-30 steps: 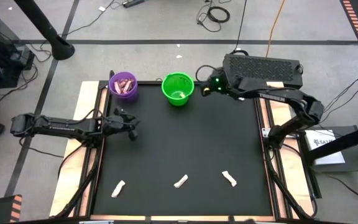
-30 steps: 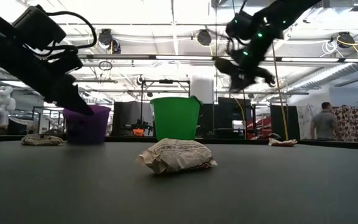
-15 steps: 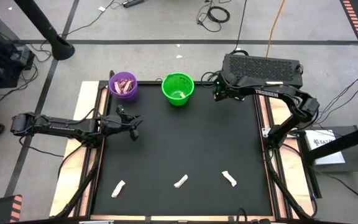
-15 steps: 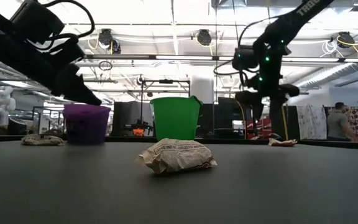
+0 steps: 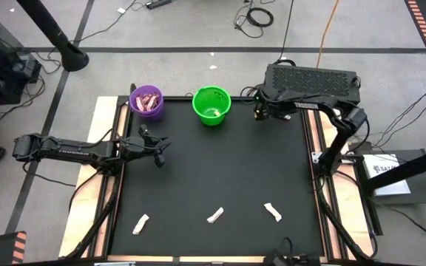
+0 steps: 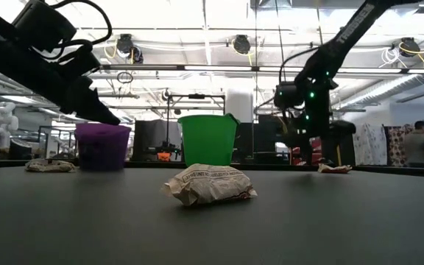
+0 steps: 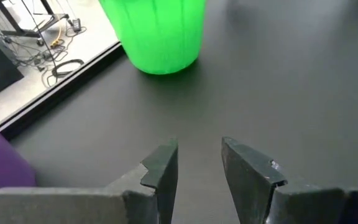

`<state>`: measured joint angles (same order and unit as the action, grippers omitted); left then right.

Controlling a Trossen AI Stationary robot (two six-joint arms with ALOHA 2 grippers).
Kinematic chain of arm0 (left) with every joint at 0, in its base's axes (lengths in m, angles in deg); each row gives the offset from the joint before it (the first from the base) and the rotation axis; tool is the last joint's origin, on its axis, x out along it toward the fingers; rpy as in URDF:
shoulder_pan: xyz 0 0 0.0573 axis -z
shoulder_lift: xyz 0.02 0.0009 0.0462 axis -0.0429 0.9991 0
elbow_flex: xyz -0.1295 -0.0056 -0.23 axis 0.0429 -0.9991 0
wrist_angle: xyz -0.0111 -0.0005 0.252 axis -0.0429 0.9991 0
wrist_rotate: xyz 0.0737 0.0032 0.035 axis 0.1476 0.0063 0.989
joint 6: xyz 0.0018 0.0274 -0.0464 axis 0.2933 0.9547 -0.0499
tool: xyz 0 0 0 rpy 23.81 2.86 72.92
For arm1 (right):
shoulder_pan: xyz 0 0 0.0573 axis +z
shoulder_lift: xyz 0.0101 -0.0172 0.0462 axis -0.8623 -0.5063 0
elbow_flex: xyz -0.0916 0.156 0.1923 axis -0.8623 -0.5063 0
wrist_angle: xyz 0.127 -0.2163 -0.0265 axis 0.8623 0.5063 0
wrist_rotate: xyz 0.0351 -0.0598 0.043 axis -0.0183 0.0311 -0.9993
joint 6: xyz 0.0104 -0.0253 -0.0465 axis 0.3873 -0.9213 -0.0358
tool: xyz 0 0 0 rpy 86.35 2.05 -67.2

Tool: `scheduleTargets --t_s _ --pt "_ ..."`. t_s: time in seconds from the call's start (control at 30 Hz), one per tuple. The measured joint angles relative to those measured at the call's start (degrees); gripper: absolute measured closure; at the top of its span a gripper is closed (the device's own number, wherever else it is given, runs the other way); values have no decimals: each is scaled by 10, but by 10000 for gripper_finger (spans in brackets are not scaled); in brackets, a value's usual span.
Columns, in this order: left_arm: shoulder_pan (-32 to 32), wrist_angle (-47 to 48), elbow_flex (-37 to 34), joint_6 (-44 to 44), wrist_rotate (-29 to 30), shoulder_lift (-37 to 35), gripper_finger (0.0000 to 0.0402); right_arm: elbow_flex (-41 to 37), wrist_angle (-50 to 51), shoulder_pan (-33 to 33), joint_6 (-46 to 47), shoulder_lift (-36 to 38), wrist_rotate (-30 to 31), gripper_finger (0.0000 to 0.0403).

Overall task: Sort candy by brand, put in halloween buckets
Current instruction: Put the white chocolate bar into the green bucket

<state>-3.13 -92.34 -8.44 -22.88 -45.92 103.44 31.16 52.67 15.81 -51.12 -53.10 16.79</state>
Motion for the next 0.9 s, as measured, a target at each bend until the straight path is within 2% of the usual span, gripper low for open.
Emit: scheduleTargets --t_s 0.17,0.47,0.57,0.77,0.9 --pt "0 2 0 0 -2 0 270 0 2 -17 6 -31 13 181" --pt "0 9 0 5 -1 0 270 0 -14 -31 -2 -41 27 242" --pt "0 10 0 5 -1 0 270 0 -14 -33 -1 -41 27 278" --pt "0 11 0 5 -1 0 270 8 -5 -25 -46 -28 14 388" --pt "0 10 0 15 -1 0 270 33 23 0 -58 0 -11 392"
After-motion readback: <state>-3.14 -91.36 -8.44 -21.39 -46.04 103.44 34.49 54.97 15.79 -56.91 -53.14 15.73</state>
